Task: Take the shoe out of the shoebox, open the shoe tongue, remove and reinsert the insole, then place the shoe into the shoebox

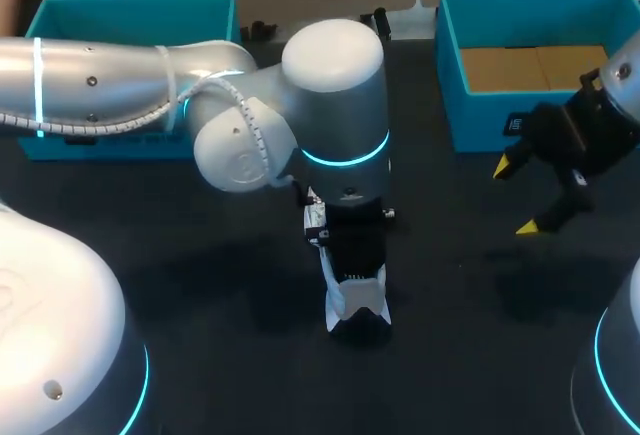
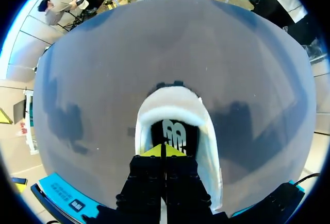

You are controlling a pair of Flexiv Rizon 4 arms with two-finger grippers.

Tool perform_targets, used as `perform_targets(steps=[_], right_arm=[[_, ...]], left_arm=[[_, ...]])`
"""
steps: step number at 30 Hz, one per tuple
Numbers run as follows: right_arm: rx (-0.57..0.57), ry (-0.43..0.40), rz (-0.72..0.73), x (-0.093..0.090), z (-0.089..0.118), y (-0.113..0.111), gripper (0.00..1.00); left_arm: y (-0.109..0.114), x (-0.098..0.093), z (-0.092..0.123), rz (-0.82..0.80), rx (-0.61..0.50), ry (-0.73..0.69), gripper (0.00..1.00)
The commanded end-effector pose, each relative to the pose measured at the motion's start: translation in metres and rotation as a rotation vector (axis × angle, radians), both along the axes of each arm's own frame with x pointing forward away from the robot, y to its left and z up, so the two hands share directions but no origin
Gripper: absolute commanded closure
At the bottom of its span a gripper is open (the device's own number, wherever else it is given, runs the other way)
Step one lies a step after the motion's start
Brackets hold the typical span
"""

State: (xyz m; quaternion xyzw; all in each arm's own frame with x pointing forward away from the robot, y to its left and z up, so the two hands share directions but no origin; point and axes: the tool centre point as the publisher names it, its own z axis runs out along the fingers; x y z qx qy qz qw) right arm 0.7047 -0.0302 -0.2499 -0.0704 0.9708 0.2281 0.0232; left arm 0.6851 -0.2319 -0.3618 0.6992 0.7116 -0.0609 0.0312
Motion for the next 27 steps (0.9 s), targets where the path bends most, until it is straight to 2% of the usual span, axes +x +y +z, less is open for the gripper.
perform_targets(steps=[1, 12, 15, 23, 27], right_arm=[[-0.003, -0.001, -0.002, -0.001, -0.001, 0.001, 0.0], [-0.003, -0.001, -0.002, -0.001, -0.001, 0.001, 0.0], [-0.003, -0.001, -0.002, -0.001, -0.001, 0.001, 0.0], [-0.003, -0.001, -0.002, -0.001, -0.001, 0.001, 0.0], [-0.003, -0.001, -0.002, -0.001, -0.001, 0.001, 0.0]], left_arm=[[-0.001, -0.003, -0.014, -0.005, -0.004, 0.007, 1.0], [0.002, -0.005, -0.042, 0.012, 0.032, 0.004, 1.0], [0.003, -0.004, -0.042, 0.02, 0.031, -0.004, 1.0], [0.009, 0.007, -0.022, 0.033, 0.004, -0.016, 1.0], [0.01, 0.009, -0.025, 0.032, 0.007, -0.02, 1.0]])
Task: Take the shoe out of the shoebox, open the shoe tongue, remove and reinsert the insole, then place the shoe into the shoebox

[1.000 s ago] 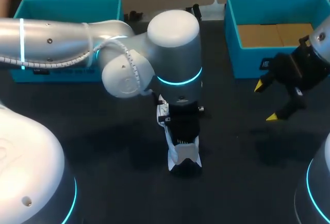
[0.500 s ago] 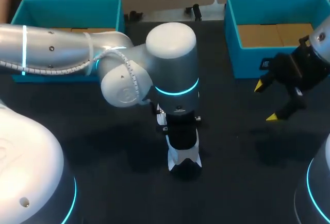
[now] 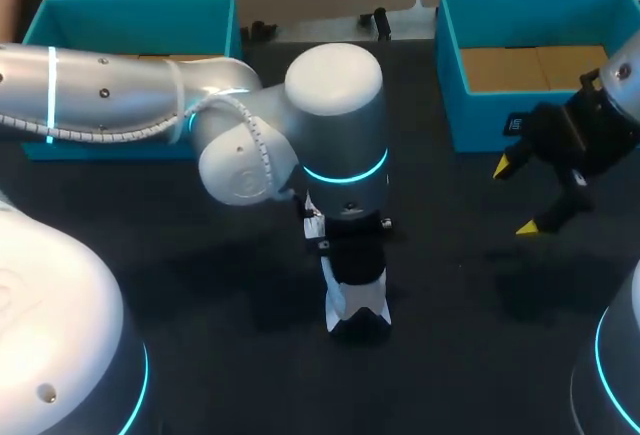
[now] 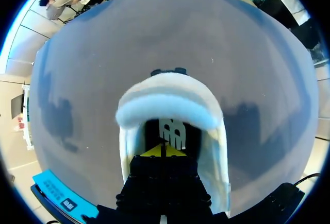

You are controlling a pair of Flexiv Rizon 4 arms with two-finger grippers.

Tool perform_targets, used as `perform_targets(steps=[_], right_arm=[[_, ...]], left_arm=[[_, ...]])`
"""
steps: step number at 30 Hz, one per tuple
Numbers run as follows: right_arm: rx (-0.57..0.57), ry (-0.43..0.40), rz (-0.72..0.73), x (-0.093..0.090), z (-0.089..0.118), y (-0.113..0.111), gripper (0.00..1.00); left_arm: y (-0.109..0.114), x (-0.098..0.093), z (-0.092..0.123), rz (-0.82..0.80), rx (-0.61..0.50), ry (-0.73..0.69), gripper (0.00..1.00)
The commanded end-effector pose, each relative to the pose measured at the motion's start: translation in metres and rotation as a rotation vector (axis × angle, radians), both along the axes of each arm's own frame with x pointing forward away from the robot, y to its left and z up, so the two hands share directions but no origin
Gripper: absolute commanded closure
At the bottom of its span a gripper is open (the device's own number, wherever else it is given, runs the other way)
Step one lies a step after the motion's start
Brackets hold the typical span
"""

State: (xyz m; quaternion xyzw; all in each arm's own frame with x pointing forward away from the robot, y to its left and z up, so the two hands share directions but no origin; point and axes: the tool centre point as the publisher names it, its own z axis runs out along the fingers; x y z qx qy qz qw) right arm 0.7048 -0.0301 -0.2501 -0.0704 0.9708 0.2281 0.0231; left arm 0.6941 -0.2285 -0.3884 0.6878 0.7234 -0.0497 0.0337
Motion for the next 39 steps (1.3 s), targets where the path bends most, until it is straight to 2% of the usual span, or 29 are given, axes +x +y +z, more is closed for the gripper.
perform_targets(steps=[1, 10, 17, 24, 29, 38, 39], right_arm=[[-0.004, -0.001, -0.002, -0.001, 0.0, 0.0, 0.0], [-0.004, -0.001, -0.002, -0.001, 0.0, 0.0, 0.0], [-0.004, -0.001, -0.002, -0.001, 0.0, 0.0, 0.0], [-0.004, -0.001, -0.002, -0.001, 0.0, 0.0, 0.0], [-0.004, -0.001, -0.002, -0.001, 0.0, 0.0, 0.0], [-0.004, -0.001, -0.002, -0.001, 0.0, 0.0, 0.0], [-0.004, -0.001, -0.002, -0.001, 0.0, 0.0, 0.0]], left_arm=[[0.006, 0.0, -0.001, 0.003, -0.003, -0.003, 1.0], [0.003, -0.013, -0.018, -0.011, 0.008, 0.013, 1.0], [0.008, -0.012, -0.031, 0.007, 0.029, 0.009, 1.0], [0.012, -0.002, -0.005, 0.02, 0.016, -0.014, 1.0], [0.016, 0.01, 0.011, 0.035, -0.006, -0.092, 1.0], [0.017, 0.029, 0.022, 0.087, 0.006, -0.233, 1.0], [0.017, 0.031, 0.022, 0.093, 0.006, -0.244, 0.71]])
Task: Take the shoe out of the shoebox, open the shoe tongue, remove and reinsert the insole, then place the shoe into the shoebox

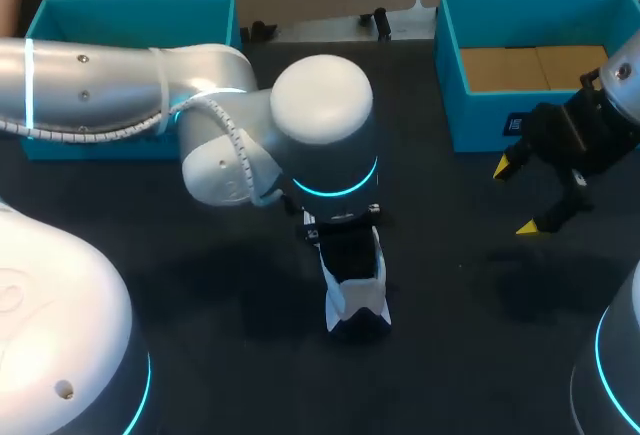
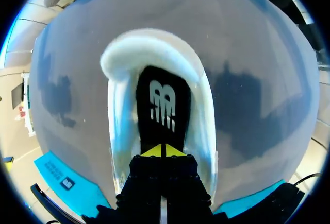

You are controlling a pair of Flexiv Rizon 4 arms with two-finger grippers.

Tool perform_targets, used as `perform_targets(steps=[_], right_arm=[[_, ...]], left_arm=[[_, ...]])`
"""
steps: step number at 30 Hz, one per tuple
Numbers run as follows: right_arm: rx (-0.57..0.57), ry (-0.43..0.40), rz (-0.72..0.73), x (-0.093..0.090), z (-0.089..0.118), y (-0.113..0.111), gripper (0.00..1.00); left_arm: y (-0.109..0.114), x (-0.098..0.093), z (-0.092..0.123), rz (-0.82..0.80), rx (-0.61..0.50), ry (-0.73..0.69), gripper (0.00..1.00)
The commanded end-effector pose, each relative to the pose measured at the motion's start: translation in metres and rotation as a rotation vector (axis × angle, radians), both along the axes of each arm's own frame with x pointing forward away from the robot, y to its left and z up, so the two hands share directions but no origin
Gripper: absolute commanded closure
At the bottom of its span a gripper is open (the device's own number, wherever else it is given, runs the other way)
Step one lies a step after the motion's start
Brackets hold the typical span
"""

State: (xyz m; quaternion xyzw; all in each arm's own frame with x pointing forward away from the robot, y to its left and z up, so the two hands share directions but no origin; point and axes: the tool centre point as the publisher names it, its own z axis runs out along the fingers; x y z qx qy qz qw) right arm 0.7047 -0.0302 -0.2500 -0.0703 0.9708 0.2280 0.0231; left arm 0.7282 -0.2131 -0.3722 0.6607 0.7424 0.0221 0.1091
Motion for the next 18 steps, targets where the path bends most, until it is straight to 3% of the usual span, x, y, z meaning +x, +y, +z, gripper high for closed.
perform_targets(steps=[1, 6, 8, 9, 18], right_arm=[[-0.003, -0.001, -0.002, -0.001, -0.001, 0.001, 0.0], [-0.003, -0.001, -0.002, -0.001, -0.001, 0.001, 0.0], [-0.003, -0.001, -0.002, -0.001, -0.001, 0.001, 0.0], [-0.003, -0.001, -0.002, -0.001, -0.001, 0.001, 0.0], [-0.003, -0.001, -0.002, -0.001, -0.001, 0.001, 0.0]], left_arm=[[0.002, -0.001, 0.006, 0.019, 0.008, -0.052, 0.64], [0.003, 0.005, 0.01, 0.036, 0.008, -0.068, 0.55], [0.003, 0.005, 0.012, 0.035, 0.012, -0.072, 0.29], [0.003, 0.005, 0.012, 0.035, 0.016, -0.076, 0.0], [0.007, 0.007, 0.02, 0.028, 0.039, -0.09, 0.0]])
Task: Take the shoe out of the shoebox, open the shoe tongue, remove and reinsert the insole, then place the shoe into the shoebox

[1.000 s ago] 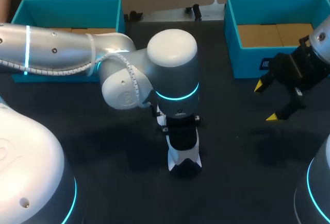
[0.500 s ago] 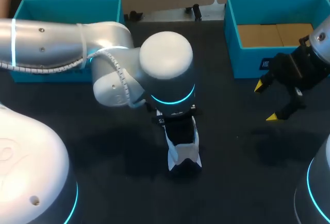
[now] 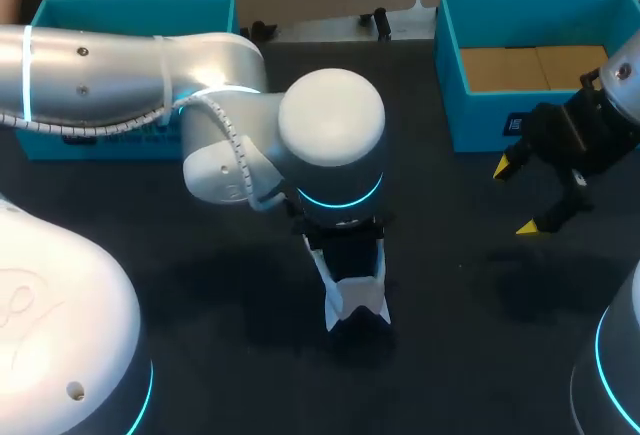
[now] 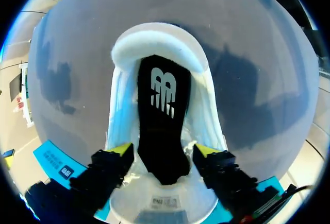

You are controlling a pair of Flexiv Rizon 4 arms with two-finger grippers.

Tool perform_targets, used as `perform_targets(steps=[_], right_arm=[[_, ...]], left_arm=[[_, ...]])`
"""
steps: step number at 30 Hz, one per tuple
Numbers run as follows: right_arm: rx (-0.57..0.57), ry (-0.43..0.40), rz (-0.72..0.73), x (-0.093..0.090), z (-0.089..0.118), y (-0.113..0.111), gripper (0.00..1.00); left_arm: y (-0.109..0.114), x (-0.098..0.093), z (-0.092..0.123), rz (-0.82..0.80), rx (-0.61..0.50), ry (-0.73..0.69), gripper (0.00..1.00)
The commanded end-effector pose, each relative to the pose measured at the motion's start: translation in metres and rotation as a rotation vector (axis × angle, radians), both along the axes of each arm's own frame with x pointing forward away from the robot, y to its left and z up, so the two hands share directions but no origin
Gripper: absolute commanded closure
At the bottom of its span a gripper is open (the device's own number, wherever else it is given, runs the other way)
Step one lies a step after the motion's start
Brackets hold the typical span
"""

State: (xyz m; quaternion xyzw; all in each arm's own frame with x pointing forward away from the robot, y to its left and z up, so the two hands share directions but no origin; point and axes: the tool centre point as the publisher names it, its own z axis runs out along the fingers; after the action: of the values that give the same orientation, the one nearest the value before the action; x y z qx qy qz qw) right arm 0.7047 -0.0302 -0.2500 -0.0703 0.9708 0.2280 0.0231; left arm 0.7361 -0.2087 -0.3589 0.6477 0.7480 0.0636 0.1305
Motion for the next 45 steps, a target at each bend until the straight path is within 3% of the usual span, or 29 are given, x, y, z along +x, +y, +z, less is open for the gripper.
perform_targets(steps=[1, 13, 32, 41, 43, 44, 45], right_arm=[[-0.003, -0.001, -0.002, -0.001, -0.001, 0.001, 0.0], [-0.003, -0.001, -0.002, -0.001, -0.001, 0.001, 0.0], [-0.003, -0.001, -0.002, -0.001, -0.001, 0.001, 0.0], [-0.003, -0.001, -0.002, -0.001, -0.001, 0.001, 0.0], [-0.003, -0.001, -0.002, -0.001, -0.001, 0.001, 0.0], [-0.003, -0.001, -0.002, -0.001, -0.001, 0.001, 0.0], [-0.003, -0.001, -0.002, -0.001, -0.001, 0.001, 0.0]], left_arm=[[0.003, -0.001, 0.009, -0.017, 0.02, 0.001, 0.0], [0.006, 0.003, 0.018, -0.039, 0.038, 0.015, 0.0], [0.0, 0.049, 0.061, -0.008, -0.016, -0.03, 0.0], [0.006, 0.056, 0.076, -0.003, -0.026, -0.046, 0.0], [0.007, 0.054, 0.077, -0.005, -0.031, -0.043, 0.33], [0.008, 0.053, 0.077, -0.006, -0.032, -0.044, 0.42], [0.009, 0.052, 0.077, -0.009, -0.034, -0.045, 0.7]])
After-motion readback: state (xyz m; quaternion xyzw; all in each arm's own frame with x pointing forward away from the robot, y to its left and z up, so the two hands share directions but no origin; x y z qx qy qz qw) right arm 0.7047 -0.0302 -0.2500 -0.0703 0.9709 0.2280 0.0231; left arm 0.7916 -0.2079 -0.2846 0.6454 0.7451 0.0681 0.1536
